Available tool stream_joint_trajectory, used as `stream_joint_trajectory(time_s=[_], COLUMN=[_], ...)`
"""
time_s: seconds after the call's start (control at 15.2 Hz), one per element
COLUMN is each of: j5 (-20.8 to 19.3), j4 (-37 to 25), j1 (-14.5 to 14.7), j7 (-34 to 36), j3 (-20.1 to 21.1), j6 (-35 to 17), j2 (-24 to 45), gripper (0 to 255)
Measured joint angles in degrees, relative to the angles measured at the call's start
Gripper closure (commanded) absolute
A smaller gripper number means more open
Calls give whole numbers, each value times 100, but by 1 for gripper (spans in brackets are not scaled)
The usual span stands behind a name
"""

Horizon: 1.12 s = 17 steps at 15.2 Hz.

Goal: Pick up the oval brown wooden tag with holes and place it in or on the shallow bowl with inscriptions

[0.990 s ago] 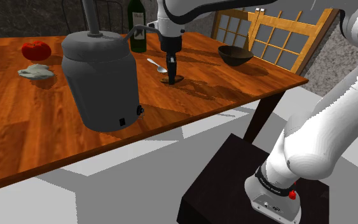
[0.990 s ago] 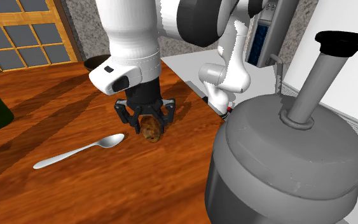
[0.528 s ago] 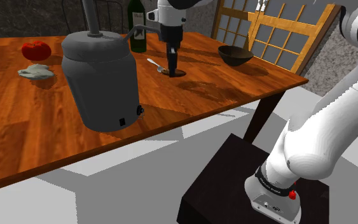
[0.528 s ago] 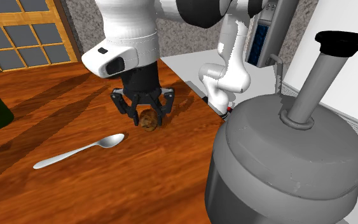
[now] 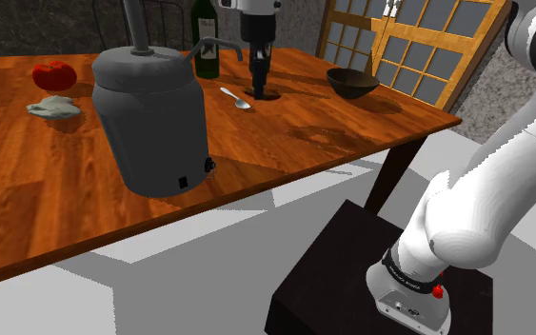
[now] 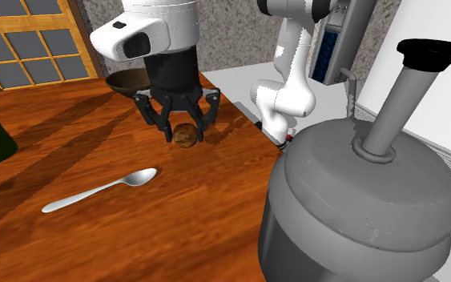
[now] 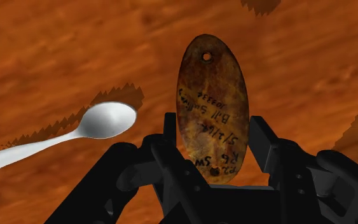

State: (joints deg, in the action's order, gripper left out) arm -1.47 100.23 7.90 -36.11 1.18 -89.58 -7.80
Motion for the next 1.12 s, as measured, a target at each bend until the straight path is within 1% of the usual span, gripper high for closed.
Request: stream_joint_trajectory(time_s=[0.92,1.12], j5=[-11,-36], j4=[-1496,-1360], j1=[-2,-120], j7=[-30,-292], j3=[1,-141], j6=[1145,1159], j2=[350,195], gripper=[255,255])
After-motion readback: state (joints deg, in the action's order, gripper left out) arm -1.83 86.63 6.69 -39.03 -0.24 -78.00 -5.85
